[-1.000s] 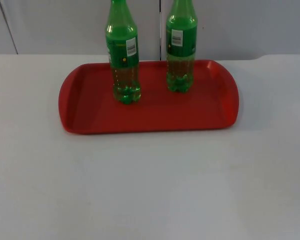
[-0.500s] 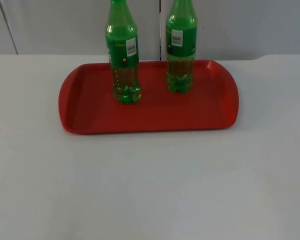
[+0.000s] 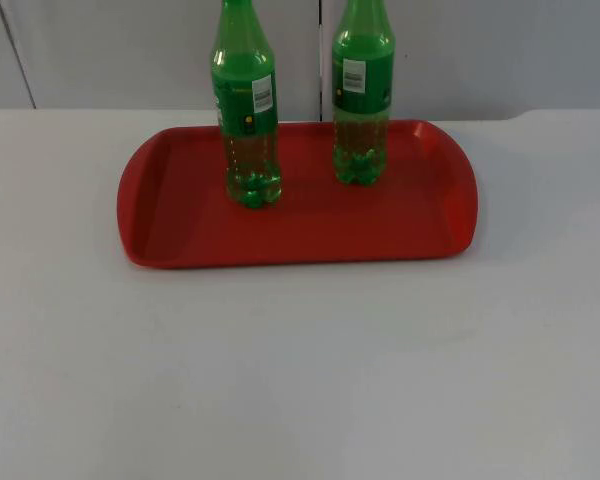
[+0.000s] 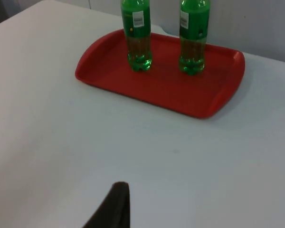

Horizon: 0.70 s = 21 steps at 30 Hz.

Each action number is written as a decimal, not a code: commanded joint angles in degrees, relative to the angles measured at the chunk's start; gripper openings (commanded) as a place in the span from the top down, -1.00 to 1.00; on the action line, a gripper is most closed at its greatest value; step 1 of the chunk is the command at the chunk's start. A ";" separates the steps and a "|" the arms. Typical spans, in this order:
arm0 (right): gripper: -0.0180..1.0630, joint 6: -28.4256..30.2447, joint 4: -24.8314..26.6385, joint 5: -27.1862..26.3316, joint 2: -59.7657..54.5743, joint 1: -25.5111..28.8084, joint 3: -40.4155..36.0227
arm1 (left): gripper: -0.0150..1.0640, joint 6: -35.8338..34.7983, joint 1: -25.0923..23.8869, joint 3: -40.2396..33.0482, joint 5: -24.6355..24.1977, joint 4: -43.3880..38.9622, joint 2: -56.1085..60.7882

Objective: Place the bottle upright on the tray.

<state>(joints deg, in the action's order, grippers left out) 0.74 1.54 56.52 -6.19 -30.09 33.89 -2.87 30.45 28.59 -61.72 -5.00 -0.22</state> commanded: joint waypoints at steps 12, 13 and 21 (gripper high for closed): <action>-0.98 -0.03 -2.58 3.52 6.19 0.00 -0.96 | -0.97 0.09 0.34 -0.25 0.09 -0.39 0.22; -0.98 -0.03 -2.63 4.07 6.19 0.00 -0.96 | -0.97 0.09 0.34 -0.25 0.09 -0.39 0.22; -0.98 -0.03 -2.72 4.81 6.19 0.12 -1.08 | -0.97 0.09 0.34 -0.25 0.09 -0.39 0.22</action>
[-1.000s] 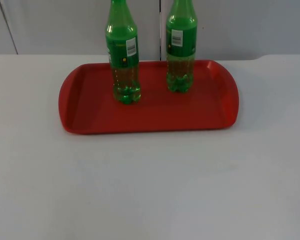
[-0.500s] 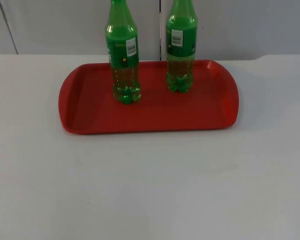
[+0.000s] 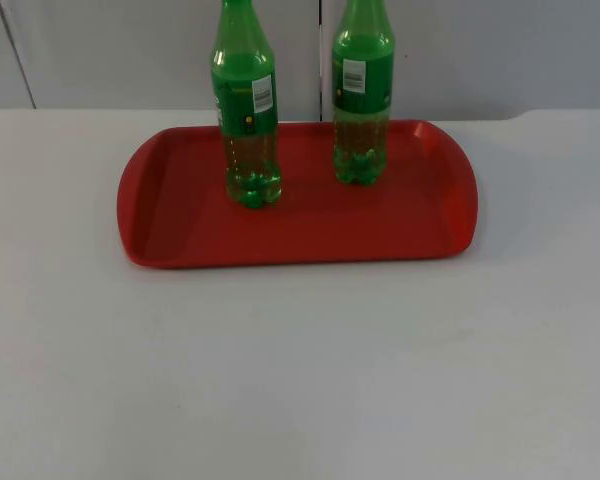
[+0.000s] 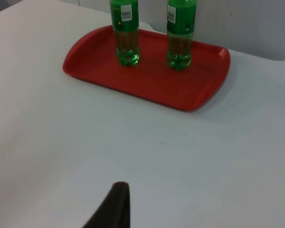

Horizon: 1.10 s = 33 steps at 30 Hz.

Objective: Place the bottle upright on the tray.

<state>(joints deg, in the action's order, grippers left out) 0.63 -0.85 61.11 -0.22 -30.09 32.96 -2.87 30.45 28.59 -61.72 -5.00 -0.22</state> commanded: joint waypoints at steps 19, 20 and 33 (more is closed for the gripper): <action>-0.98 -0.02 -0.38 0.74 0.22 0.12 -3.36 | -0.97 0.09 0.34 -0.25 0.09 -0.60 0.22; -0.98 -0.02 -0.38 0.74 0.22 0.12 -3.36 | -0.97 0.09 0.34 -0.25 0.09 -0.60 0.22; -0.98 -0.02 -0.38 0.74 0.22 0.12 -3.36 | -0.97 0.09 0.34 -0.25 0.09 -0.60 0.22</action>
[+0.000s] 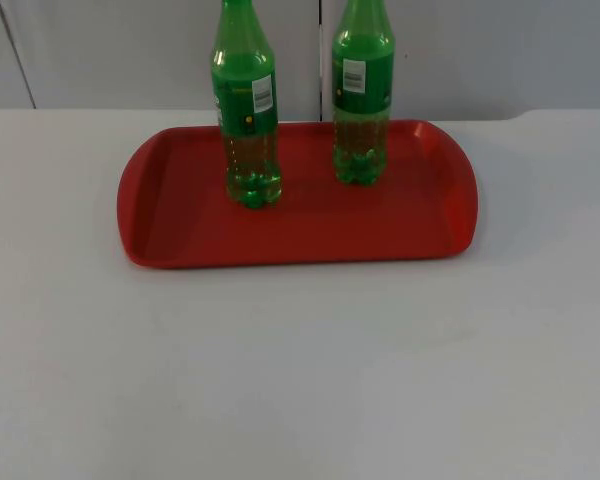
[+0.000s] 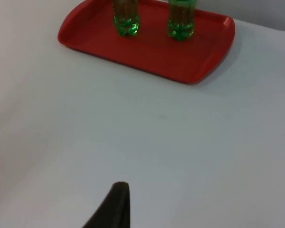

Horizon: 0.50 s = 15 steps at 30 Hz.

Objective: Place the bottle upright on the tray.

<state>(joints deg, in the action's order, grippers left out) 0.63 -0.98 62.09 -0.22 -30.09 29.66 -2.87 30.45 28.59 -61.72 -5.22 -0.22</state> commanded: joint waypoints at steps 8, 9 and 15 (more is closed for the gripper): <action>-0.98 -0.01 -0.25 -0.24 0.22 1.49 -0.06 | -0.97 0.09 0.34 -0.25 0.09 -0.39 0.22; -0.98 -0.01 -0.25 -0.24 0.22 1.49 -0.06 | -0.97 0.09 0.34 -0.25 0.09 -0.39 0.22; -0.98 -0.01 -0.25 -0.24 0.22 7.22 -0.06 | -0.97 0.09 0.34 -0.25 0.09 -0.39 0.22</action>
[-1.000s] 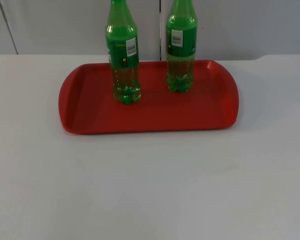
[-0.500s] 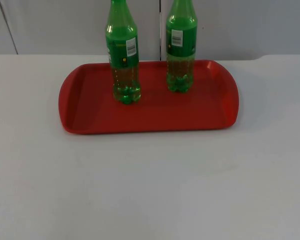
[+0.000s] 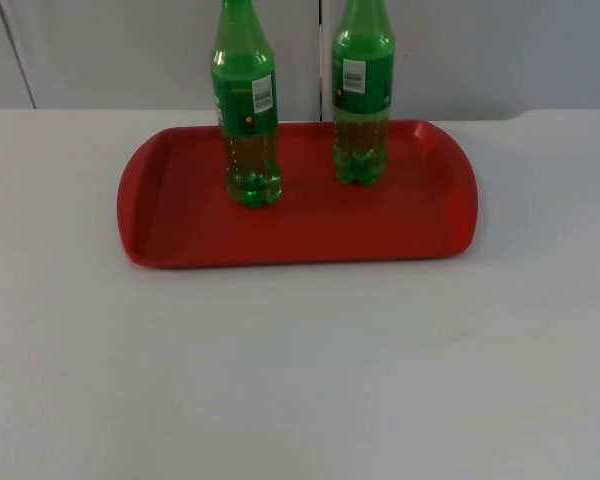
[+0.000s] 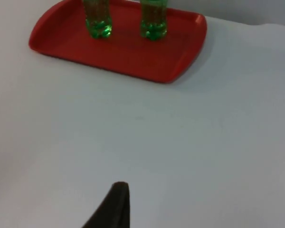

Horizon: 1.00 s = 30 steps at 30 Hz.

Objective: Place the bottle upright on the tray.

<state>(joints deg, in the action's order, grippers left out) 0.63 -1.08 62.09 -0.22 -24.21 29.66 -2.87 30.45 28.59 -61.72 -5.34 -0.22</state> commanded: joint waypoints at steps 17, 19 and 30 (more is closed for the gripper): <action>-0.98 -0.01 -0.06 -0.24 0.22 18.17 -0.06 | -0.97 0.09 0.34 -0.25 0.09 -0.27 0.22; -0.98 -0.01 -0.06 -0.24 0.22 19.74 -0.06 | -0.97 0.09 0.34 -0.25 0.09 -0.27 0.22; -0.98 -0.01 -0.06 -0.35 0.22 21.76 -0.06 | -0.97 0.09 0.34 -0.25 0.09 -0.27 0.22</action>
<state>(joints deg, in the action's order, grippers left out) 0.49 -1.08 62.09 -0.22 -2.89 29.66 -2.87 30.45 28.59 -61.72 -5.34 -0.22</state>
